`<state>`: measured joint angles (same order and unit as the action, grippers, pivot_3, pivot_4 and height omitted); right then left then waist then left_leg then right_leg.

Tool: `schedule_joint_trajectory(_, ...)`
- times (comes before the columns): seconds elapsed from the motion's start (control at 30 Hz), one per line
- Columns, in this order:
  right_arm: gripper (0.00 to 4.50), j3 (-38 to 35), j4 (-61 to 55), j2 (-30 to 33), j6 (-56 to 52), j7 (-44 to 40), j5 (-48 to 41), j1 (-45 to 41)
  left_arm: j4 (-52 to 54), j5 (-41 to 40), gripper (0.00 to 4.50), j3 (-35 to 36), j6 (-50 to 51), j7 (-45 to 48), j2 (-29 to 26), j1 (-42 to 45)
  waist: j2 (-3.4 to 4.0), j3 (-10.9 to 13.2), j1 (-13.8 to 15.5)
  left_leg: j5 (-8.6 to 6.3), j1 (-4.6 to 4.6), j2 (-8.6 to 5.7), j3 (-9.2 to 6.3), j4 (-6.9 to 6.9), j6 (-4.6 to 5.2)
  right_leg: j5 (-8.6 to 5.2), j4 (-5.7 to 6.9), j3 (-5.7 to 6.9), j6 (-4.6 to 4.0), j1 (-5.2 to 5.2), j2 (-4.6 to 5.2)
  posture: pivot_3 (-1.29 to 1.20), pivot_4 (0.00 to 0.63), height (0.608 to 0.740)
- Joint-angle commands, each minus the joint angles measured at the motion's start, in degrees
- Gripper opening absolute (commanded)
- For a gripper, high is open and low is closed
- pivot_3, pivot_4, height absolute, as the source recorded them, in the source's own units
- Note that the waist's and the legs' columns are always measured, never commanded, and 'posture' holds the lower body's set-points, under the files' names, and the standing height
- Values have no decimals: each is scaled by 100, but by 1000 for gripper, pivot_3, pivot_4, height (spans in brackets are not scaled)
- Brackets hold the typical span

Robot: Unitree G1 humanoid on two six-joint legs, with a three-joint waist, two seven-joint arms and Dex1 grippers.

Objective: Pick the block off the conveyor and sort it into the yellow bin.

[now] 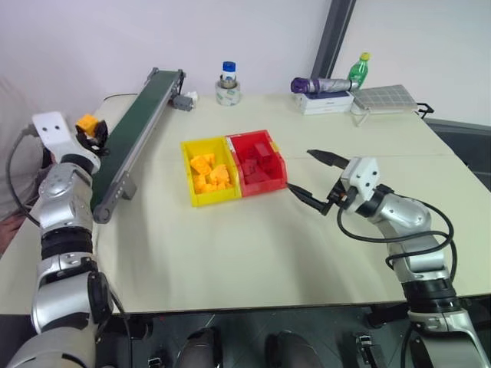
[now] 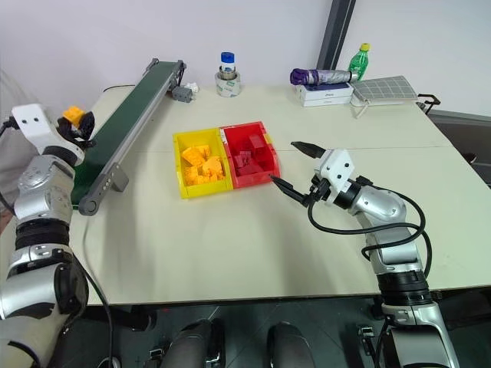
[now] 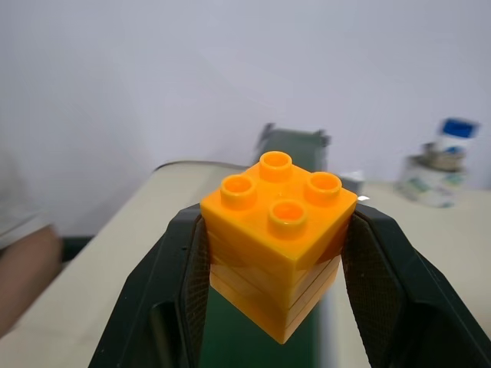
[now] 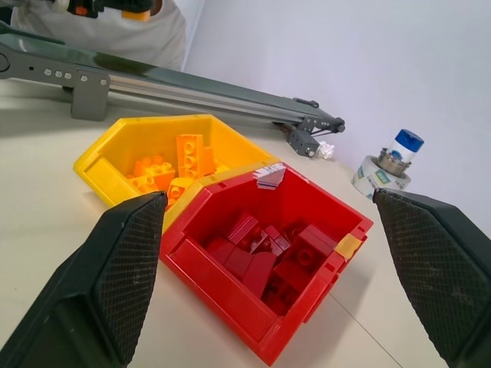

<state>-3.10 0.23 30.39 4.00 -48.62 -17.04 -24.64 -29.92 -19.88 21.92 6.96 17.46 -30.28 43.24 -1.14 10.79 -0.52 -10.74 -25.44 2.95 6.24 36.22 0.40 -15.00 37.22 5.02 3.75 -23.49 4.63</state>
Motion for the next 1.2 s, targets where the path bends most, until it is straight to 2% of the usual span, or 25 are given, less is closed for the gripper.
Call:
schedule_joint_trajectory(0.03,4500,-136,-174,64,90,26,-42,18,1353,-474,1910,-557,749,616,349,-238,0,0,15,0,0,0,0,2,0,0,0,0,0,2,0,0,150,740)
schedule_joint_trajectory(0.07,4500,-135,-178,65,94,26,-39,25,1659,-567,1910,-766,1008,832,429,-332,0,0,25,0,0,-1,-1,3,0,0,0,0,1,4,1,0,150,740)
schedule_joint_trajectory(0.17,4500,-123,-186,53,104,43,-22,31,2047,-169,1910,-1445,966,1095,617,-465,0,0,1,1,0,-3,1,8,2,2,-1,-1,3,5,2,0,150,740)
schedule_joint_trajectory(0.4,4500,-192,-400,93,32,141,-53,171,1453,140,1910,-1556,729,523,1313,-192,1,0,-25,4,7,4,-2,3,3,2,1,-7,2,2,-6,0,150,740)
schedule_joint_trajectory(0.53,4500,-243,-510,159,-4,189,-66,284,1118,-40,1910,-1367,610,459,1621,6,0,0,3,4,5,1,-2,4,4,2,0,-7,3,2,-9,0,150,740)
schedule_joint_trajectory(0.7,4500,-221,-588,176,-48,239,-68,325,875,218,4455,-1352,361,185,1740,124,0,0,13,2,3,-4,-2,8,6,2,-1,-6,4,4,-4,0,150,740)
schedule_joint_trajectory(0.73,4500,-220,-595,172,-63,241,-81,329,918,206,4455,-1339,331,224,1718,107,0,0,9,2,4,-4,-2,8,6,2,-1,-6,4,4,-4,0,150,740)
schedule_joint_trajectory(0.9,4500,-179,-603,177,-99,171,-119,334,1646,-417,4455,-1001,799,885,1253,-174,0,0,-30,3,4,1,-3,3,5,2,-1,-7,3,1,-6,0,150,740)
schedule_joint_trajectory(1.0,4500,-192,-522,182,-71,132,-115,293,2142,-959,4455,-621,1385,1262,733,-521,1,0,-60,4,5,8,-3,1,4,2,0,-7,3,-1,-7,0,150,740)
schedule_joint_trajectory(1.13,4500,-195,-378,216,-30,23,-118,245,3125,-1438,4455,-428,1763,2445,-247,-1674,3,0,-46,4,8,10,-3,-3,0,1,1,-7,1,-1,-5,0,150,740)
schedule_joint_trajectory(1.2,4500,-197,-299,231,-11,-27,-122,204,3366,-1566,4455,-325,2013,2708,-642,-2125,4,0,-35,2,7,7,-3,-3,-1,0,-3,-7,0,-1,2,0,150,740)
